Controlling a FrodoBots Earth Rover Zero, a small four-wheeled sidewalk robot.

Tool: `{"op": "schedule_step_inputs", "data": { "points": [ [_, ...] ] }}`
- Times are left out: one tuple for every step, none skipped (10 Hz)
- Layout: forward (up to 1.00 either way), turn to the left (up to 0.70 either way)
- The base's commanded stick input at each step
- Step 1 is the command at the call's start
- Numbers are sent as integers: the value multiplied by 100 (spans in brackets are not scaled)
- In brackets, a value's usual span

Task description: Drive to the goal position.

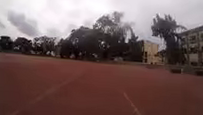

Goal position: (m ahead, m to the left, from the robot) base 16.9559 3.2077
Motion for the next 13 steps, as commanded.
{"op": "schedule_step_inputs", "data": {
  "points": [
    [50,0],
    [50,0],
    [50,0],
    [50,0],
    [50,0],
    [50,0],
    [50,0],
    [50,0],
    [50,0],
    [50,0],
    [50,0],
    [50,0],
    [50,0]
  ]
}}
